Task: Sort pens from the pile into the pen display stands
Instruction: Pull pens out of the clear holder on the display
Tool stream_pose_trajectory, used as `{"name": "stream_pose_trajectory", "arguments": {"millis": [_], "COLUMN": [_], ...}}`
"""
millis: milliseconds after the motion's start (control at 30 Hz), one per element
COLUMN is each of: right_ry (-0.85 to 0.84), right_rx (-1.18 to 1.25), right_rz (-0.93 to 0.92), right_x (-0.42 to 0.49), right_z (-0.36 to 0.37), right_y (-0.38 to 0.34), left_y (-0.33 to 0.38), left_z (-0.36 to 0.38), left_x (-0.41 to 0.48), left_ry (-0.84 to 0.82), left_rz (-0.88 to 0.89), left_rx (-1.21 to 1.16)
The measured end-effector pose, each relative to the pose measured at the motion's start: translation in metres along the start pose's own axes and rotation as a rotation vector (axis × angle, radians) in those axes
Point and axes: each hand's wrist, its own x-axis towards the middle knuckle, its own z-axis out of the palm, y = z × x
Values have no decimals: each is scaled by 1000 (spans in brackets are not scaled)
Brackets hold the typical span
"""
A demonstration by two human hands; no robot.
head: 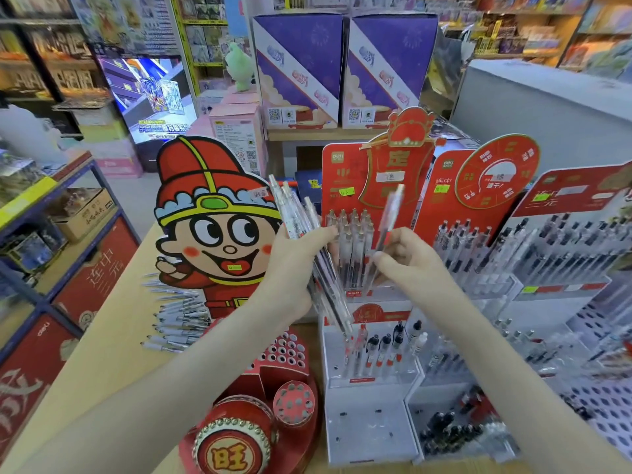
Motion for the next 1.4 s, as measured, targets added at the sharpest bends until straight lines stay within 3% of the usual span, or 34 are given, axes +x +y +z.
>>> {"name": "stream_pose_trajectory", "arguments": {"millis": [233, 400, 633, 1033, 1300, 1400], "right_ry": [57, 151, -46, 20, -82, -7], "right_rx": [-291, -191, -528, -611, -712, -739], "right_rz": [-52, -67, -172, -193, -174, -153], "right_x": [7, 14, 20, 28, 33, 30], "right_z": [-3, -4, 4, 4, 2, 3], "right_y": [28, 29, 35, 46, 49, 45], "left_y": [-9, -13, -16, -12, -14, -12], "left_z": [-17, -27, -27, -20, -11, -8], "left_x": [3, 8, 8, 3, 4, 2], "left_ry": [-94, -80, -107, -185, -223, -231], "left_rz": [66, 11, 26, 113, 151, 140], "left_rx": [172, 156, 142, 213, 232, 236]}}
